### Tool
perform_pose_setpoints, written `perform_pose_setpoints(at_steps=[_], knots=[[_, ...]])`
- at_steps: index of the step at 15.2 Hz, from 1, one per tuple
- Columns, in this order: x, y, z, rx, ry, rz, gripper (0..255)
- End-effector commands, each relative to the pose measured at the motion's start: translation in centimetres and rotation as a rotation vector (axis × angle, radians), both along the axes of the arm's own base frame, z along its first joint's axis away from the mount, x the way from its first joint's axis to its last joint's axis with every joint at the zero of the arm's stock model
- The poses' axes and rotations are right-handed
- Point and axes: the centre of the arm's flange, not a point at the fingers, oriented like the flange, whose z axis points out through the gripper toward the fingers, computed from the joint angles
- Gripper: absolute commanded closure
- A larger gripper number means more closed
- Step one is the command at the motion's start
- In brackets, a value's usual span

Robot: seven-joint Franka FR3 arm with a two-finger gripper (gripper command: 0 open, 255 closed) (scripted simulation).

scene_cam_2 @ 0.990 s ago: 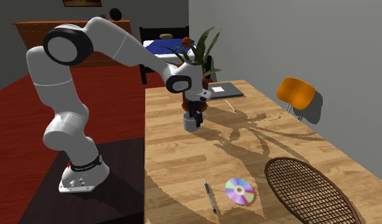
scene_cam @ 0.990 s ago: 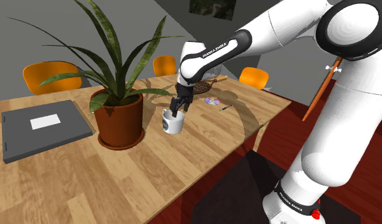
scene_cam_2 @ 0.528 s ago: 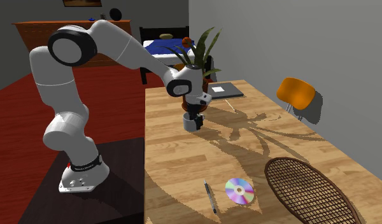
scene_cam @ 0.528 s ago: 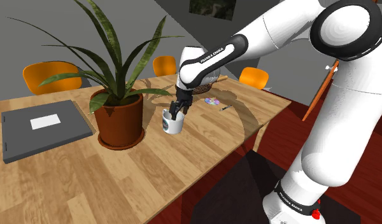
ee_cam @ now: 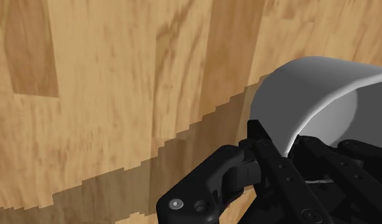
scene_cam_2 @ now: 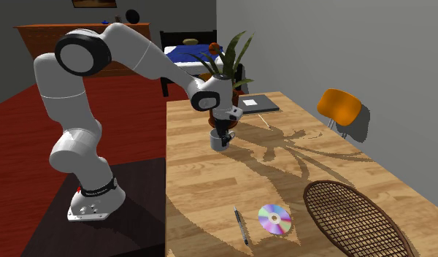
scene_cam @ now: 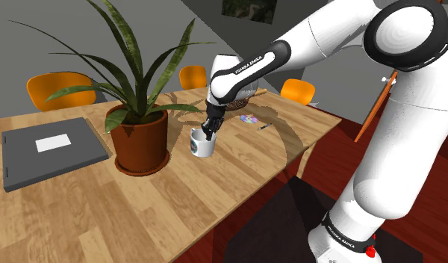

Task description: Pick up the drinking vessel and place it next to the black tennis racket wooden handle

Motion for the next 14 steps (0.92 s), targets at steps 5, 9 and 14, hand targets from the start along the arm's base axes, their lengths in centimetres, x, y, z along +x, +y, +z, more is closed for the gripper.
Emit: perform_pose_setpoints(at_steps=[5, 9, 14], knots=[[0.0, 0.0, 0.0, 0.000, 0.000, 0.000, 255], [0.0, 0.0, 1.6, 0.000, 0.000, 0.000, 255], [0.0, 0.0, 4.2, 0.000, 0.000, 0.000, 255]])
